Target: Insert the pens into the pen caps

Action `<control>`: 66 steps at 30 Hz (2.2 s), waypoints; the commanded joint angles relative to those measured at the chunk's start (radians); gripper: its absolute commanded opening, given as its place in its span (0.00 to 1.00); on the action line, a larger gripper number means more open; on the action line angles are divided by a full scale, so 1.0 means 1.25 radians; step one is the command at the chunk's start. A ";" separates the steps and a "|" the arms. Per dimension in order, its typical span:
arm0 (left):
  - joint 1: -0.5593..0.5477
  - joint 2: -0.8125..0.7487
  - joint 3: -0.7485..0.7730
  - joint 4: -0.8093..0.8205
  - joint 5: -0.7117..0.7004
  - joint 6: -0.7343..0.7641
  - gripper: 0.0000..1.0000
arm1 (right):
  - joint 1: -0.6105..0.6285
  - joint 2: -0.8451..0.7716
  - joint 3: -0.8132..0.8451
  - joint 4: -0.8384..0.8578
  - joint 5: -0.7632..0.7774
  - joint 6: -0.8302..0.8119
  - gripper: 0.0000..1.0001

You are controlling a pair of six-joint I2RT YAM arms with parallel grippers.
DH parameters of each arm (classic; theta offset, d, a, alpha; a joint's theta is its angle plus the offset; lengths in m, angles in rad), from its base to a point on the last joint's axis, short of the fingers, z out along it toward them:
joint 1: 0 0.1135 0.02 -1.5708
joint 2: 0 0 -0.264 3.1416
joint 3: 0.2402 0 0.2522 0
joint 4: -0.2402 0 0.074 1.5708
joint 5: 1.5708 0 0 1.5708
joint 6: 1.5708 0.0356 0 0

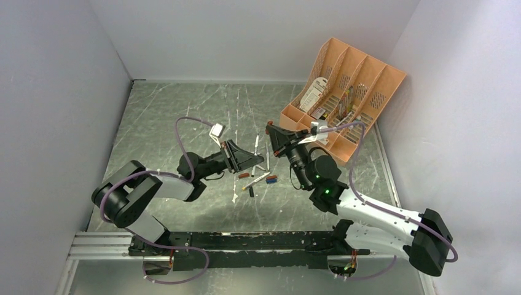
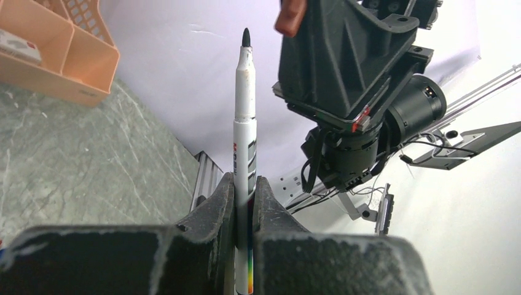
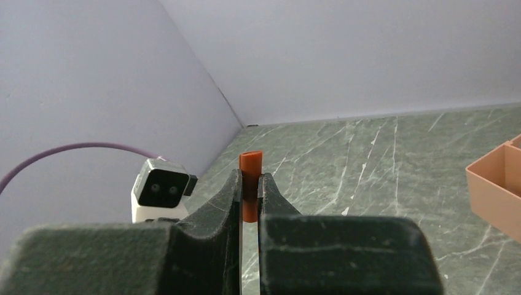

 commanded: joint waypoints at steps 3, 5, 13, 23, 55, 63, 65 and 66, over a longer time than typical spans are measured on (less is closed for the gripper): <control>-0.011 -0.013 0.038 0.203 0.019 -0.004 0.07 | -0.024 0.027 0.035 0.029 -0.049 -0.005 0.00; -0.013 -0.007 0.043 0.215 0.026 -0.012 0.07 | -0.028 0.036 0.039 0.032 -0.058 -0.001 0.00; -0.016 0.004 0.048 0.221 0.030 -0.008 0.07 | -0.039 0.048 0.044 0.044 -0.067 0.004 0.00; -0.024 0.009 0.065 0.189 0.056 0.019 0.07 | -0.056 0.060 0.051 0.038 -0.094 0.013 0.00; -0.023 0.002 0.076 0.102 0.051 0.081 0.07 | -0.069 0.034 0.026 0.032 -0.145 0.046 0.00; -0.024 0.013 0.068 0.116 0.038 0.086 0.07 | -0.070 0.020 0.019 0.010 -0.146 0.055 0.00; -0.023 0.015 0.067 0.118 0.039 0.085 0.07 | -0.070 0.017 0.012 0.011 -0.144 0.057 0.00; -0.024 0.013 0.066 0.116 0.037 0.085 0.07 | -0.069 0.015 0.009 0.012 -0.143 0.057 0.00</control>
